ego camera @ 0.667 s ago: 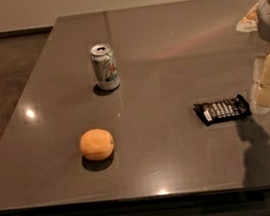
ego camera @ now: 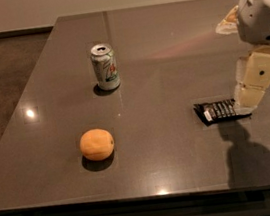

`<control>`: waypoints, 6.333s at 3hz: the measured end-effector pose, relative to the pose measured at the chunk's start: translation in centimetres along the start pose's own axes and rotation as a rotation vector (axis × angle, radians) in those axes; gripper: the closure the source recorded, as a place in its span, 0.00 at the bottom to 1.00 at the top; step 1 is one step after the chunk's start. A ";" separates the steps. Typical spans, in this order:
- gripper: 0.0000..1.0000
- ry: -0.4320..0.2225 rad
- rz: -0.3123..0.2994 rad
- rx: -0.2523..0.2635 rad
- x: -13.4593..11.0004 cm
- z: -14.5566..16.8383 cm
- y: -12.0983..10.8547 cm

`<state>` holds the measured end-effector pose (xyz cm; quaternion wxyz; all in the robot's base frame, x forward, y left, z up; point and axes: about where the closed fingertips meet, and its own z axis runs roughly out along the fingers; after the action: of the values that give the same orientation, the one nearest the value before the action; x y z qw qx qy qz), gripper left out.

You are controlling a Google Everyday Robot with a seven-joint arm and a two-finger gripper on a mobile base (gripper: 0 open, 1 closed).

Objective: Move orange near 7up can

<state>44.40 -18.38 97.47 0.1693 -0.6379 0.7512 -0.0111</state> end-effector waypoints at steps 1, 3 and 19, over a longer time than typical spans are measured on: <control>0.00 -0.076 -0.089 -0.040 -5.3 2.0 0.2; 0.00 -0.174 -0.263 -0.136 -12.5 5.8 4.8; 0.38 -0.150 0.071 -0.089 -18.8 18.2 -8.0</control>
Offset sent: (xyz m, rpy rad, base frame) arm -0.0035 0.1439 -0.0414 0.1234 0.0742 0.3335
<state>59.35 1.88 86.68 0.1970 -0.6169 0.7582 0.0760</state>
